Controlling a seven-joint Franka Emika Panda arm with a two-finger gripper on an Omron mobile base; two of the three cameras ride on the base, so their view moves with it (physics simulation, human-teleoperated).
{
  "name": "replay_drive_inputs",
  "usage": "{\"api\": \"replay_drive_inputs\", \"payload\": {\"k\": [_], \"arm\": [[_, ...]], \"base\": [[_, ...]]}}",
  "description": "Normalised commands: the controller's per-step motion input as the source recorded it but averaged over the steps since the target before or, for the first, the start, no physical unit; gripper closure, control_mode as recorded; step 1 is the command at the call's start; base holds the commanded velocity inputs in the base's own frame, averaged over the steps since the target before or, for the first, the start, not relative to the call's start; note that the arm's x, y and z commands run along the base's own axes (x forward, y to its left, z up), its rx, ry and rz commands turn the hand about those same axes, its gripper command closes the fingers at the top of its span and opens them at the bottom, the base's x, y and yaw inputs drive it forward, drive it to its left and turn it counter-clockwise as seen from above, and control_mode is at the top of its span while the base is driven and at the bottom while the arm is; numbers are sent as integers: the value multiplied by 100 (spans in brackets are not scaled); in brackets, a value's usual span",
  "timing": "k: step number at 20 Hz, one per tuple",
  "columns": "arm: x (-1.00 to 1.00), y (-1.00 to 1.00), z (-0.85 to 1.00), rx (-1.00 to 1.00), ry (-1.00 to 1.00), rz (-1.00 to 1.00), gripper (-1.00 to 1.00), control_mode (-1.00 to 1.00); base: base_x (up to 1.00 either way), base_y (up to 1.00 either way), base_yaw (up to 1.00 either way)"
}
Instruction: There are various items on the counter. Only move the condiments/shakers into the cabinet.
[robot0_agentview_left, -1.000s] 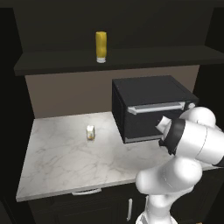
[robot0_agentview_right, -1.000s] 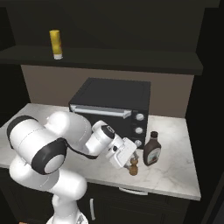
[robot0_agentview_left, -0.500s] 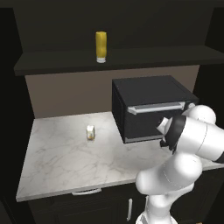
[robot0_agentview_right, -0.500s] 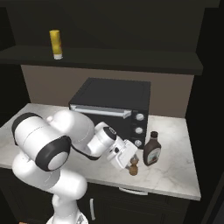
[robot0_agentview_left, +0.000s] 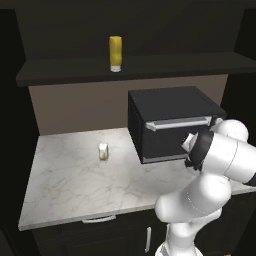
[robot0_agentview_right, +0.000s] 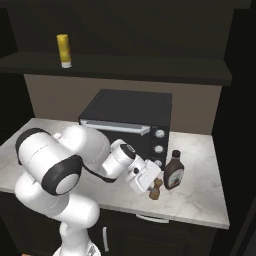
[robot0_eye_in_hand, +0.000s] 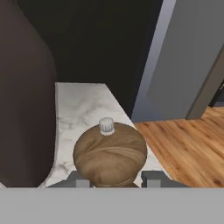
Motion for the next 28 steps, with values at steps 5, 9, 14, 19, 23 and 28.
{"api": "replay_drive_inputs", "payload": {"k": [5, 9, 14, 19, 23, 28], "arm": [[-73, 19, 57, 0, 0, 0, 100, -100], [-59, 58, 68, 0, 0, 2, 100, -100], [-40, 77, 84, 0, 0, 17, 100, -100], [-38, 64, 100, 0, 6, 27, 100, -100], [-42, 42, 100, 0, 11, 34, 100, -100], [-43, 18, 100, 0, 7, 35, 100, -100]], "base": [[0, 0, 0], [0, 0, 0], [0, 0, 0], [0, 0, 0], [0, 0, 0], [0, 0, 0]]}}
